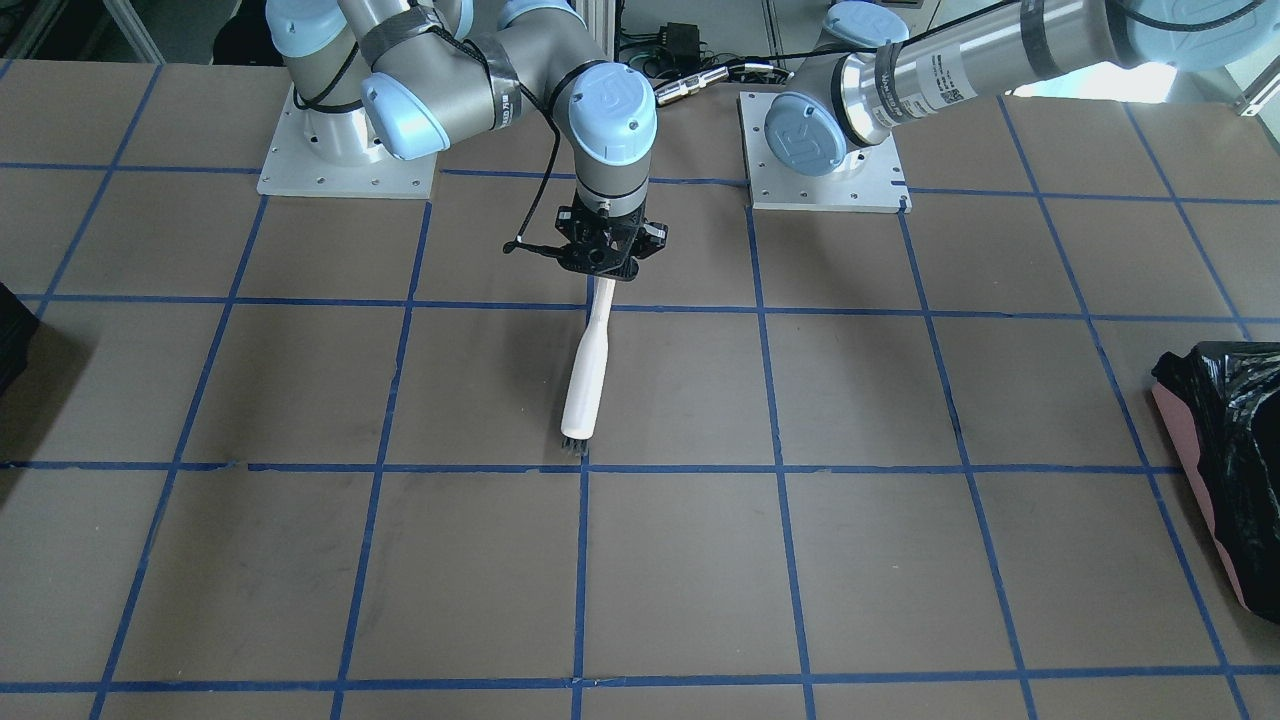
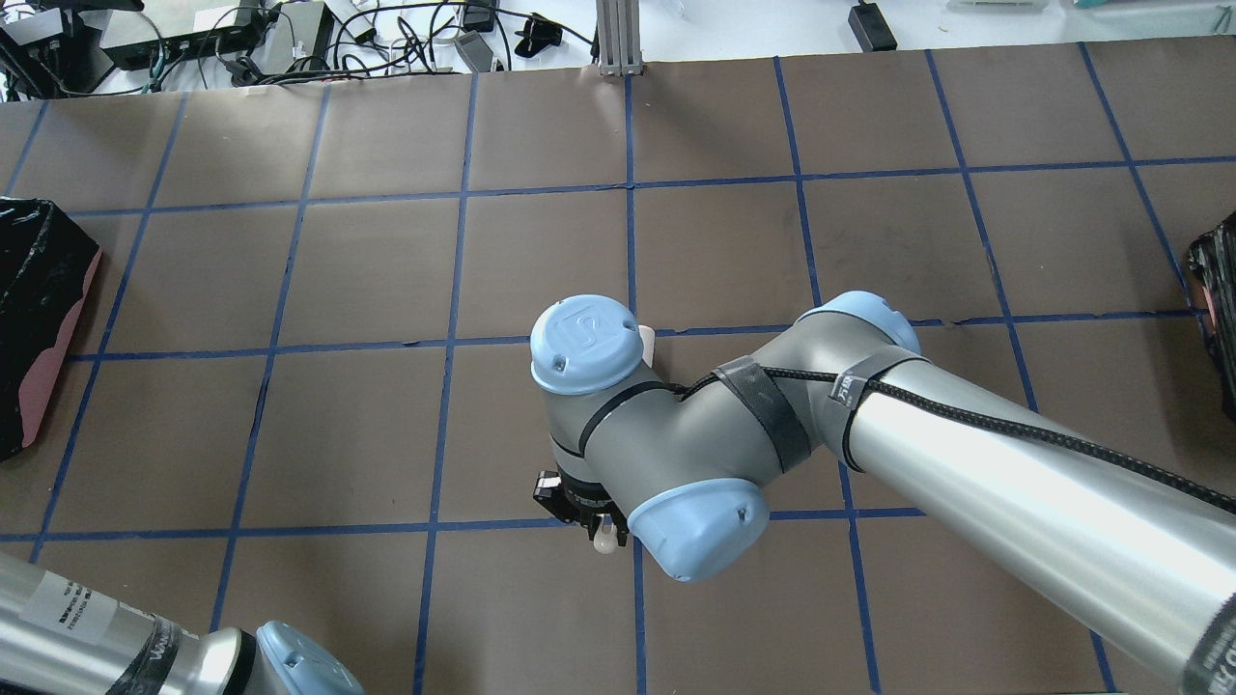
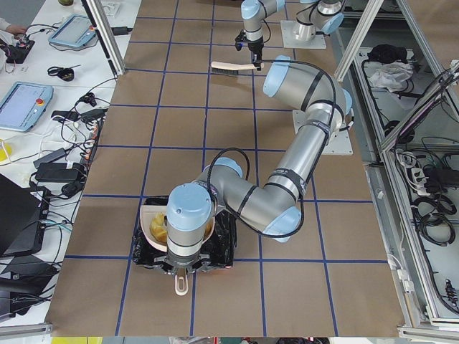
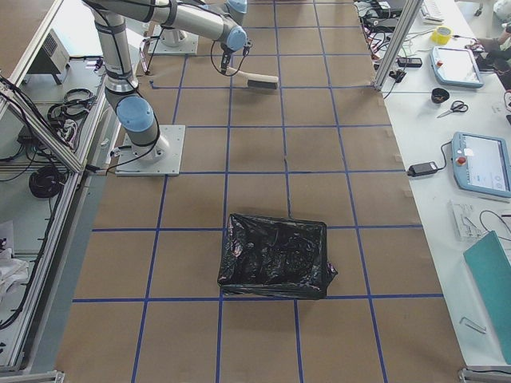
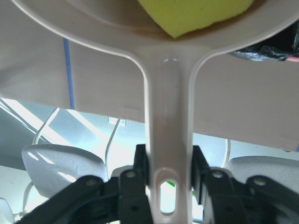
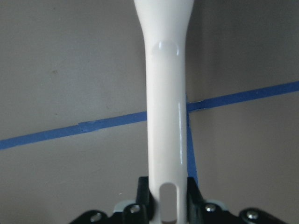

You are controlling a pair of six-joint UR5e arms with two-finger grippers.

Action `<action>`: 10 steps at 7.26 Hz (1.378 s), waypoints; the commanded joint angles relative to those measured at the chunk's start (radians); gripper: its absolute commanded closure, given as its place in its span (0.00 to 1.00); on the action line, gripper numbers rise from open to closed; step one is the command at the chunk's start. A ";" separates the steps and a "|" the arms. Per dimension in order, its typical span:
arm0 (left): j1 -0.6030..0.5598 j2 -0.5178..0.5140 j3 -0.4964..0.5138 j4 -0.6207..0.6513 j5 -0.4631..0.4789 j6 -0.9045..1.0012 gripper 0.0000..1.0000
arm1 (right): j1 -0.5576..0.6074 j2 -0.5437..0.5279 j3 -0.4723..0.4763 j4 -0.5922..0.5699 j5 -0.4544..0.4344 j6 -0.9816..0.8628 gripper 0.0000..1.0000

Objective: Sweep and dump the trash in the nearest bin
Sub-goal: 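Lift the loaded dustpan with the left gripper and tip it over the black bin, then lower the brush onto the table with the right gripper and release it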

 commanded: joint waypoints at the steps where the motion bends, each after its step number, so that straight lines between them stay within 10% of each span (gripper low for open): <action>1: 0.002 -0.004 0.011 0.123 -0.001 0.001 1.00 | 0.001 0.000 0.016 -0.004 -0.003 -0.014 1.00; 3: 0.000 -0.003 -0.017 0.273 -0.003 0.014 1.00 | -0.001 0.000 0.016 -0.014 -0.003 -0.012 1.00; 6: -0.016 0.052 -0.210 0.593 0.022 0.104 1.00 | -0.001 0.002 0.016 -0.021 -0.013 -0.015 0.36; 10: -0.090 0.115 -0.326 0.774 0.174 0.238 1.00 | -0.006 -0.002 -0.004 -0.026 -0.021 -0.020 0.00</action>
